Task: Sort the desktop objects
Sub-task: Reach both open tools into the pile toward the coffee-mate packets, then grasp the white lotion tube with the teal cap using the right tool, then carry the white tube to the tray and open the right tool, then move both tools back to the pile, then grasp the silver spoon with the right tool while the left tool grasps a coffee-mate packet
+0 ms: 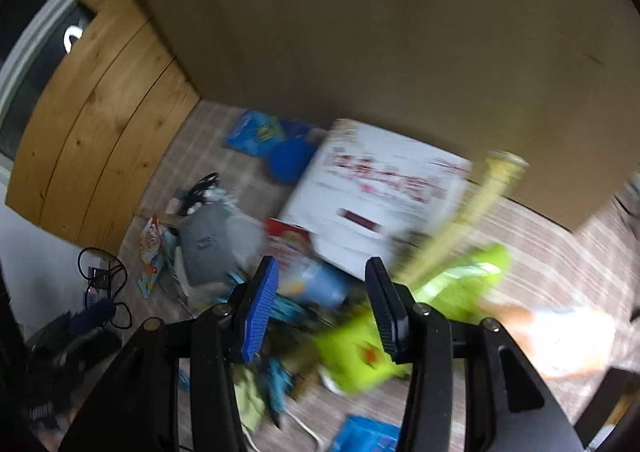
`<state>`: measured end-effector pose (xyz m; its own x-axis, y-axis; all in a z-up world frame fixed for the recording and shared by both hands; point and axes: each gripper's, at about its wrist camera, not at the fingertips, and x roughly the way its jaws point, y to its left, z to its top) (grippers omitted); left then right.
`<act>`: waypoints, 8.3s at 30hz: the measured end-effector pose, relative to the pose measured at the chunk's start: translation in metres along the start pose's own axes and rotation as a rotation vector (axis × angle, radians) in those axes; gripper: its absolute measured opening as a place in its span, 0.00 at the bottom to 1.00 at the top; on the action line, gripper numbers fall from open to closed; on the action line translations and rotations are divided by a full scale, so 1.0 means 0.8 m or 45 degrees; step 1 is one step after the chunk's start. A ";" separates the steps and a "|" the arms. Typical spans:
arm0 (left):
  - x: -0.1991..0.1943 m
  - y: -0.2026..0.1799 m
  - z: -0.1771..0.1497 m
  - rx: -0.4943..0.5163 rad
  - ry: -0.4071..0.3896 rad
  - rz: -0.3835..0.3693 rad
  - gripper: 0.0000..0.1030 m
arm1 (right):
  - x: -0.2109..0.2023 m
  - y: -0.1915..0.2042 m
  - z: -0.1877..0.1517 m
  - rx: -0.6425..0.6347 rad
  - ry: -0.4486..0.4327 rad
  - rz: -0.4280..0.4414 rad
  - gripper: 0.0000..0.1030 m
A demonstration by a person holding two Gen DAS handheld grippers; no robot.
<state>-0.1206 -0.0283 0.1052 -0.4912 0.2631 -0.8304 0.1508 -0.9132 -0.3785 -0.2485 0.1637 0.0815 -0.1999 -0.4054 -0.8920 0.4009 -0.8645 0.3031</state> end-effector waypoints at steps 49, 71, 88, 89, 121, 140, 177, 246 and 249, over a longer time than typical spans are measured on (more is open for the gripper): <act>0.063 -0.096 -0.096 0.169 0.191 -0.157 0.54 | -0.056 -0.047 -0.162 -0.040 0.091 0.069 0.40; 0.112 -0.111 -0.088 0.216 0.270 -0.157 0.54 | -0.006 -0.060 -0.141 0.030 0.239 0.135 0.33; 0.142 -0.131 -0.085 0.287 0.278 -0.180 0.58 | 0.034 -0.059 -0.129 0.199 0.296 0.305 0.41; 0.141 -0.132 -0.087 0.291 0.271 -0.181 0.58 | 0.037 -0.058 -0.129 0.197 0.292 0.307 0.42; 0.064 -0.264 -0.150 0.457 0.242 -0.434 0.54 | -0.113 -0.111 -0.239 0.437 0.057 0.386 0.34; 0.054 -0.520 -0.301 0.884 0.457 -0.723 0.54 | -0.300 -0.300 -0.454 0.917 -0.266 0.246 0.33; 0.001 -0.370 -0.215 0.698 0.234 -0.423 0.55 | -0.342 -0.234 -0.419 0.597 -0.429 -0.214 0.59; 0.041 -0.149 -0.228 0.658 0.468 -0.321 0.54 | -0.021 -0.068 -0.292 0.542 0.236 0.129 0.04; 0.038 -0.135 -0.230 0.609 0.454 -0.272 0.55 | -0.031 -0.079 -0.299 0.537 0.234 0.146 0.04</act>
<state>0.0056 0.1359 0.0456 -0.1396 0.4669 -0.8732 -0.3592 -0.8456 -0.3948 -0.0549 0.2993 0.0041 0.0014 -0.4786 -0.8780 0.0056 -0.8780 0.4786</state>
